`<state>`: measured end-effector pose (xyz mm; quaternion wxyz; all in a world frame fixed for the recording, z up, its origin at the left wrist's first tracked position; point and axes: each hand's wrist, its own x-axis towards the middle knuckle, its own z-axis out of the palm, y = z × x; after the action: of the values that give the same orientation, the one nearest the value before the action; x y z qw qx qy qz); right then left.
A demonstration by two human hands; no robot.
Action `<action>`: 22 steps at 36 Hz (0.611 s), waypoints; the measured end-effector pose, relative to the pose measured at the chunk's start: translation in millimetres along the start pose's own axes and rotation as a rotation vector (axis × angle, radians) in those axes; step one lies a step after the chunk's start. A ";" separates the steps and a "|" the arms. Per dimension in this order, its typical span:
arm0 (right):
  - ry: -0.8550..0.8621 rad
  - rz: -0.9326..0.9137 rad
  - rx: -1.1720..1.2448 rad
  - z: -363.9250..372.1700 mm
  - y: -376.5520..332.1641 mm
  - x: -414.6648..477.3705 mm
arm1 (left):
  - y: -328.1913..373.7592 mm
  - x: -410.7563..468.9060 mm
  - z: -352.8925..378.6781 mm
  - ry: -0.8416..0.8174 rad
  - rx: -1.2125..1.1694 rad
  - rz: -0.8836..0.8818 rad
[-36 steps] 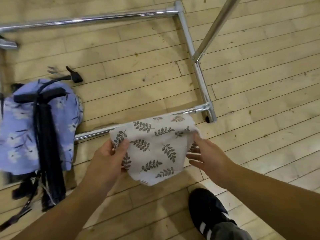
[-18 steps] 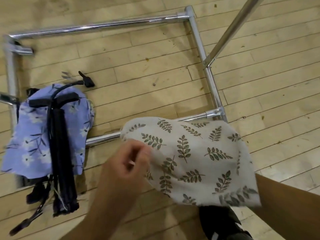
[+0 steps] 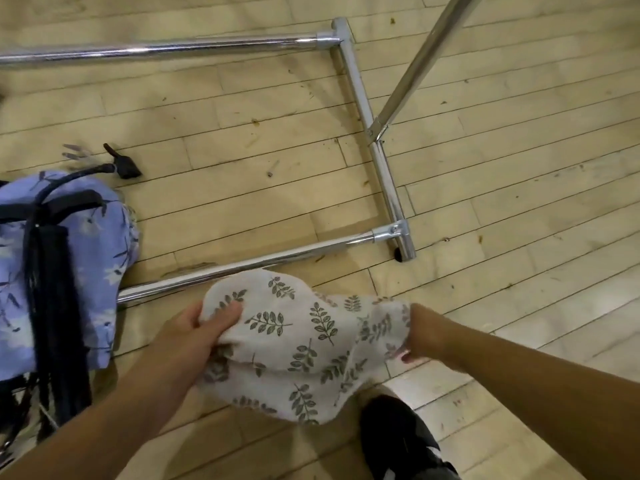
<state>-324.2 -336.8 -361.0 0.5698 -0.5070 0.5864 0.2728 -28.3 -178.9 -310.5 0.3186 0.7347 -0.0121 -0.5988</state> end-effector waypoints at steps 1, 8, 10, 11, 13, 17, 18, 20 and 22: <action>0.176 -0.009 -0.117 -15.5 -1.4 1.6 | -0.8 3.5 -3.0 0.009 0.009 0.015; 0.808 -0.073 -0.292 -113.1 1.8 21.7 | -16.7 13.6 -14.9 0.022 0.033 -0.045; 0.839 -0.086 -0.312 -125.4 1.6 29.7 | -22.5 17.1 -15.4 0.031 -0.036 -0.090; 0.841 -0.088 -0.318 -129.1 0.6 33.4 | -24.3 18.0 -15.8 0.037 -0.066 -0.109; 0.842 -0.103 -0.339 -133.7 -0.7 41.5 | -28.5 22.4 -19.3 0.028 -0.122 -0.114; 0.766 -0.174 -0.435 -129.3 -7.7 51.0 | -26.2 21.4 -18.8 0.019 -0.085 -0.046; 0.751 -0.180 -0.448 -126.0 -9.5 53.0 | -24.4 20.5 -17.2 0.008 -0.042 -0.028; 0.749 -0.156 -0.425 -118.5 -12.9 57.9 | -18.4 17.9 -13.6 -0.001 0.000 -0.009; 0.753 -0.115 -0.425 -109.6 -13.1 60.9 | -14.7 17.9 -7.6 -0.028 -0.005 -0.008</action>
<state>-345.3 -456.9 -393.0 0.2135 -0.7088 0.6550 0.1515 -21.9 -170.9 -332.6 0.3179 0.7256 -0.0120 -0.6102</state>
